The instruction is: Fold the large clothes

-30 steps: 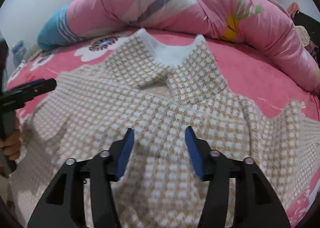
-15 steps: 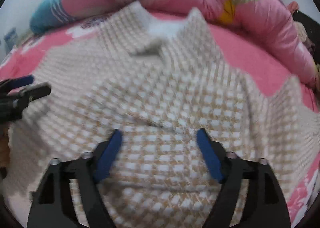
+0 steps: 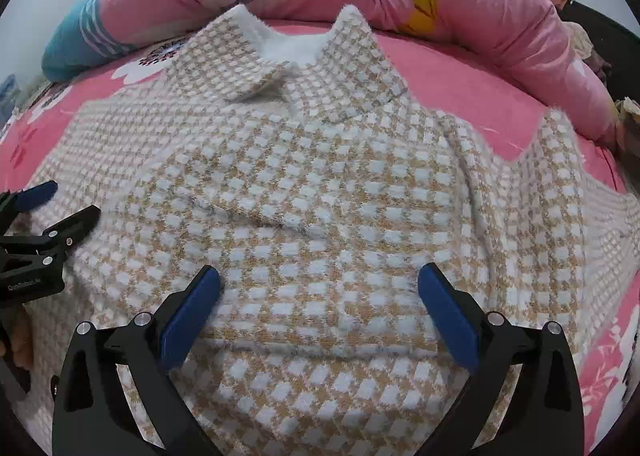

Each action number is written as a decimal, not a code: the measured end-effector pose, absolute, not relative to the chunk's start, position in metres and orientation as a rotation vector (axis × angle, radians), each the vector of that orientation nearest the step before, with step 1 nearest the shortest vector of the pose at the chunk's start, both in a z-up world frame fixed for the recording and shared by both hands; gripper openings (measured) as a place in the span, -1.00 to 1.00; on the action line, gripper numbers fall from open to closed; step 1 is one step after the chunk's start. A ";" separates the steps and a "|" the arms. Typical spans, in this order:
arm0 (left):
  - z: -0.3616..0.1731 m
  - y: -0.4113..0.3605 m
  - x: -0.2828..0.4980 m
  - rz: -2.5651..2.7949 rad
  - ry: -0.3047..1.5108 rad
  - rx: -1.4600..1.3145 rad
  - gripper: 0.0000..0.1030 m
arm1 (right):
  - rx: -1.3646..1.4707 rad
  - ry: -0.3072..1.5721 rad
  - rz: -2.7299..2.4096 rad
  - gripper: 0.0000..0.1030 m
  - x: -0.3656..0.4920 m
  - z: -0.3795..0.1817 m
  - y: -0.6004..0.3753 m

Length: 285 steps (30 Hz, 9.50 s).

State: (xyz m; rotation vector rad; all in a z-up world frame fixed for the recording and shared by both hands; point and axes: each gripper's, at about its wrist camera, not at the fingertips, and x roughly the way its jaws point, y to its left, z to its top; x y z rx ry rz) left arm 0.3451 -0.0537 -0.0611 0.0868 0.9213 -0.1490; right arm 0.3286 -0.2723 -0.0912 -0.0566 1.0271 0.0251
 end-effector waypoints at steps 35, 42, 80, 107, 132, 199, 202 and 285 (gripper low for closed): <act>-0.067 -0.043 0.307 -0.185 0.889 0.035 0.87 | 0.258 0.849 -0.082 0.87 0.243 -0.010 -0.432; -0.065 -0.043 0.312 -0.186 0.891 0.037 0.87 | 0.642 0.788 -0.319 0.47 0.226 -0.008 -0.598; -0.066 -0.042 0.312 -0.192 0.869 0.035 0.87 | 0.455 0.590 -0.584 -0.61 0.267 0.103 -0.655; -0.013 0.077 0.228 -0.164 0.851 -0.102 0.87 | -0.257 0.704 0.469 -0.35 0.355 0.042 -0.065; -0.028 0.066 0.391 -0.141 0.940 -0.109 -0.11 | 0.419 1.064 -0.002 -0.10 0.417 -0.077 -0.445; -0.024 -0.026 0.355 -0.225 0.885 0.115 0.12 | -0.045 1.071 0.239 -0.06 0.384 -0.057 -0.281; -0.017 -0.032 0.325 -0.279 0.852 0.120 0.33 | -0.048 1.026 0.293 -0.01 0.353 -0.041 -0.275; -0.078 0.073 -0.003 -0.301 1.033 -0.424 -0.22 | -0.062 1.028 0.228 0.87 0.041 -0.069 -0.251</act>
